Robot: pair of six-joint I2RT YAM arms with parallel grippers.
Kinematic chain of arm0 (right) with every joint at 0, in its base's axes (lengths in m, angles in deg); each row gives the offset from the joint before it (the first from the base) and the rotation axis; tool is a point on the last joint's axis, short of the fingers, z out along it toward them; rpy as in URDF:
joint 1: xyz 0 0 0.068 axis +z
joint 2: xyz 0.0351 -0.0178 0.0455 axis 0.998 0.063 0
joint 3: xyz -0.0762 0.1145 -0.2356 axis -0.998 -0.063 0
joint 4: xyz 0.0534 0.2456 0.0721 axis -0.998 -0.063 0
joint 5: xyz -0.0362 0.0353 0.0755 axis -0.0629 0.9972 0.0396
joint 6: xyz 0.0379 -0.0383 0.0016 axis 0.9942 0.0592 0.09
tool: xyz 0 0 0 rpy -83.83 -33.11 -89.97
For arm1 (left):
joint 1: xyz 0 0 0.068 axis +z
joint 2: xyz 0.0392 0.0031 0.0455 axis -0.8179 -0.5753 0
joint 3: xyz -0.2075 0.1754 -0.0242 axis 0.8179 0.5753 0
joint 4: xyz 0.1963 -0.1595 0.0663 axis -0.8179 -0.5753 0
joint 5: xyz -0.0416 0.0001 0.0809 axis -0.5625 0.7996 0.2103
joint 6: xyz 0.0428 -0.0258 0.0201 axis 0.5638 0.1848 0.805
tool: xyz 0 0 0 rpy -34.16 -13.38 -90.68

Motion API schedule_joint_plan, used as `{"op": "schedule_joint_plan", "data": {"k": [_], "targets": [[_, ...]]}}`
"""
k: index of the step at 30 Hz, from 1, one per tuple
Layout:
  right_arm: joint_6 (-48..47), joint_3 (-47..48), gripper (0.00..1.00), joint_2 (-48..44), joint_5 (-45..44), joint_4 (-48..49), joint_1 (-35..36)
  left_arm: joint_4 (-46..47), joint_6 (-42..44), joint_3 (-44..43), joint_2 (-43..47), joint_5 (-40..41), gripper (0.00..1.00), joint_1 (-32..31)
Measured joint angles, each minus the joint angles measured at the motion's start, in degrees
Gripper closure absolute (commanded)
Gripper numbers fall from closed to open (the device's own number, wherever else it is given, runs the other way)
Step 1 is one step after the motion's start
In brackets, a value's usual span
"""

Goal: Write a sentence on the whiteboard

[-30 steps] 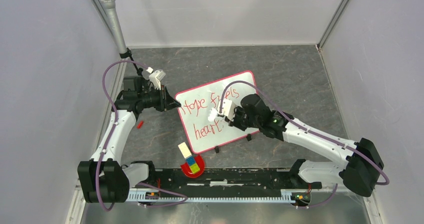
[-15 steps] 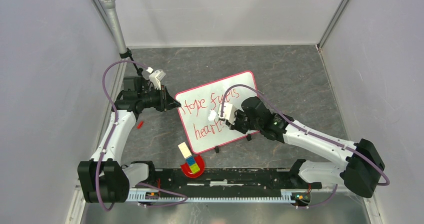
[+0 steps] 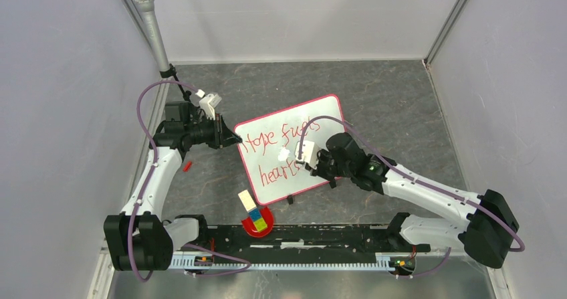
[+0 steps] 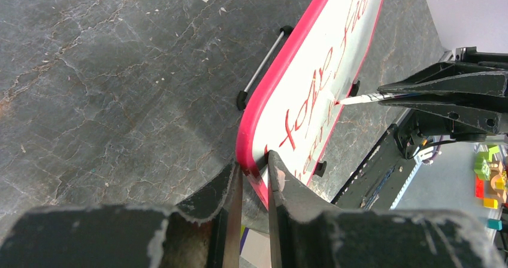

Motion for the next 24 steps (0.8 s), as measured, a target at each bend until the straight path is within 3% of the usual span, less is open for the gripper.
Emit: {"op": "schedule_joint_plan", "data": {"k": [24], "targets": [[0.15,-0.28,1.00,0.66,3.80,-2.69,1.38,0.00,0.00,0.00,0.02,-0.02,0.98,0.00]]}}
